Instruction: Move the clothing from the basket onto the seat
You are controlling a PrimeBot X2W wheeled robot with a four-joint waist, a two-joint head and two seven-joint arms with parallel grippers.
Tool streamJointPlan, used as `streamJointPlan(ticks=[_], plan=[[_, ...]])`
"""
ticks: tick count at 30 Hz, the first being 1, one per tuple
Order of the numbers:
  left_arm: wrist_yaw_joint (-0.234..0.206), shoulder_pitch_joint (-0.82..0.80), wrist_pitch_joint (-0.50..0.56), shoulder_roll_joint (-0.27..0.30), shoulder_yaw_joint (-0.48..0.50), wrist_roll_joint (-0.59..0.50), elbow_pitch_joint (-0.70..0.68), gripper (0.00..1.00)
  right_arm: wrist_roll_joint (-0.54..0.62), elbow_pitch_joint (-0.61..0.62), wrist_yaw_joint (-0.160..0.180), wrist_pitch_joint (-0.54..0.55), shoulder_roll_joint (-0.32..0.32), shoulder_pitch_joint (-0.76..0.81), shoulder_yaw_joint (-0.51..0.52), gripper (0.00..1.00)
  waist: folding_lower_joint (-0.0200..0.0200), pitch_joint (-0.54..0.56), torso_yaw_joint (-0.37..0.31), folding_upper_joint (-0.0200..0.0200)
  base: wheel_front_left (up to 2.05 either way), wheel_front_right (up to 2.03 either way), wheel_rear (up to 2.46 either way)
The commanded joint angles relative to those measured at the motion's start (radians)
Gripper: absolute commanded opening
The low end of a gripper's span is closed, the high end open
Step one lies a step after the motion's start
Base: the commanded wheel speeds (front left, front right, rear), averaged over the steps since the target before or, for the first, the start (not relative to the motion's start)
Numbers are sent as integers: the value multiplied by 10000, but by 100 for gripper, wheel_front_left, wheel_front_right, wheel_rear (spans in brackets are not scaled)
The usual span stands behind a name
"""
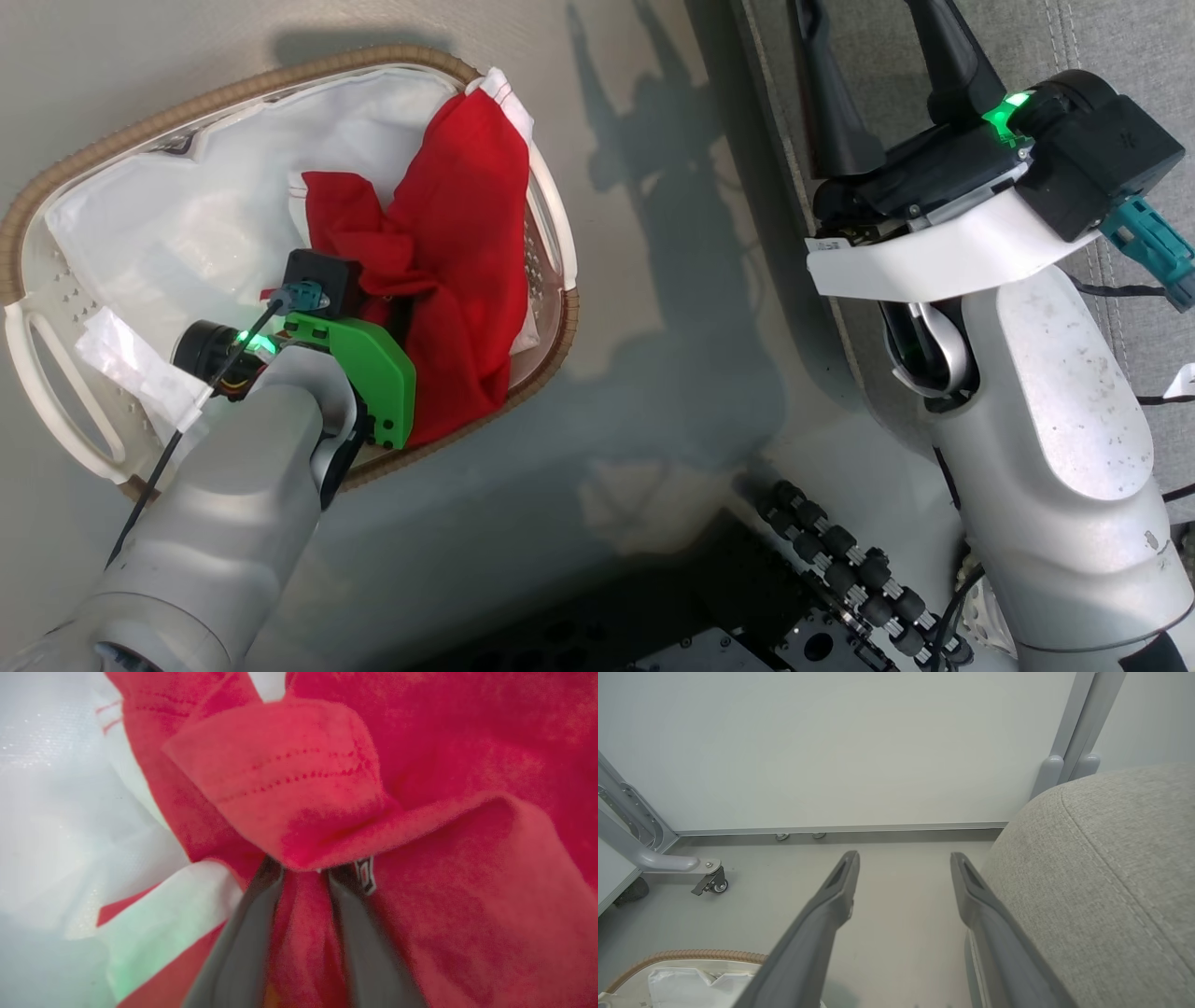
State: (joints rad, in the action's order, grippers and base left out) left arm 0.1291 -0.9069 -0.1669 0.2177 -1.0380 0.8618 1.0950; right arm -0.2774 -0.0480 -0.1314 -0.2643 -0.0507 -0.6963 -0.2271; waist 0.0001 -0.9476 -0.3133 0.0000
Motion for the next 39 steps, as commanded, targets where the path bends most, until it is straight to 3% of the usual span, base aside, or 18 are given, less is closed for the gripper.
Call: streamJointPlan(ticks=[1,9,15,28,39], plan=[[31,-213,-62,65,-75,84,19,0,59,-51,14,-1,-18,-108,11,100,-1,49,14,0,0,0,0],[31,-184,-796,29,-661,408,-50,0,122,-557,14,-1,-19,-40,-103,100,-1,996,169,0,0,0,0],[31,91,-1001,-35,-538,548,-283,0,221,-893,14,-1,-22,178,-136,100,-1,1988,347,0,0,0,0],[18,1793,-972,3,2278,-785,-2137,0,452,-1824,14,-3,-30,1180,-222,100,-1,4577,1082,0,0,0,0],[28,3548,-973,-442,4450,-2565,-3919,0,601,-2487,14,-1,-31,2253,-3,100,-1,6384,1672,0,0,0,0]])
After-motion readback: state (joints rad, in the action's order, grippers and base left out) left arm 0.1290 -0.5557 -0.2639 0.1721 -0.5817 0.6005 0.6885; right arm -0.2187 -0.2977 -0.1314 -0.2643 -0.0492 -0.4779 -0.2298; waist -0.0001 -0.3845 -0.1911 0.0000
